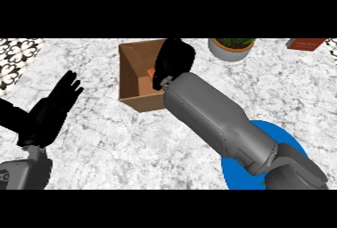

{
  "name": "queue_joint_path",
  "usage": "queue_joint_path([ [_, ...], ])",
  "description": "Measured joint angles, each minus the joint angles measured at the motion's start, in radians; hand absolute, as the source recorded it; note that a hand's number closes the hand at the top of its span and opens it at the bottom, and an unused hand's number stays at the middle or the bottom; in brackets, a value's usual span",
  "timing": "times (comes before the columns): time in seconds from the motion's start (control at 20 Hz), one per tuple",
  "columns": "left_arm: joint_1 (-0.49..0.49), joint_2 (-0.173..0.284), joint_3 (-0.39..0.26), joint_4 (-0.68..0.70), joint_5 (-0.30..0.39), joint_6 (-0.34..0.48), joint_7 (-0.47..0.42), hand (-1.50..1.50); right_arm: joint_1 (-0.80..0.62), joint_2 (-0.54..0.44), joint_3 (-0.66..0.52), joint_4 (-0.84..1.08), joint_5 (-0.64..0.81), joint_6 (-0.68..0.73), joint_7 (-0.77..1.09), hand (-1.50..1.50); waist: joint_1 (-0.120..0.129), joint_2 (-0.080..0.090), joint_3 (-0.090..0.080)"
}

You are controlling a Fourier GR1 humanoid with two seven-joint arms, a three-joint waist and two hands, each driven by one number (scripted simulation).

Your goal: Pick the sweet potato from the plate and place it in the cardboard box

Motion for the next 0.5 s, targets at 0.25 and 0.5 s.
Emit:
queue_joint_path([
  [0.25, 0.008, 0.009, 0.014, -0.006, 0.009, -0.003, 0.009, 0.0, 0.024, 0.0, 0.01, -0.035, 0.029, -0.198, -0.044, -1.5, -0.019, -0.009, 0.002],
  [0.5, 0.036, 0.006, 0.022, -0.016, 0.008, 0.008, 0.009, 0.0, 0.027, 0.0, -0.047, -0.056, 0.079, -0.429, -0.063, -1.5, -0.045, -0.019, 0.002],
])
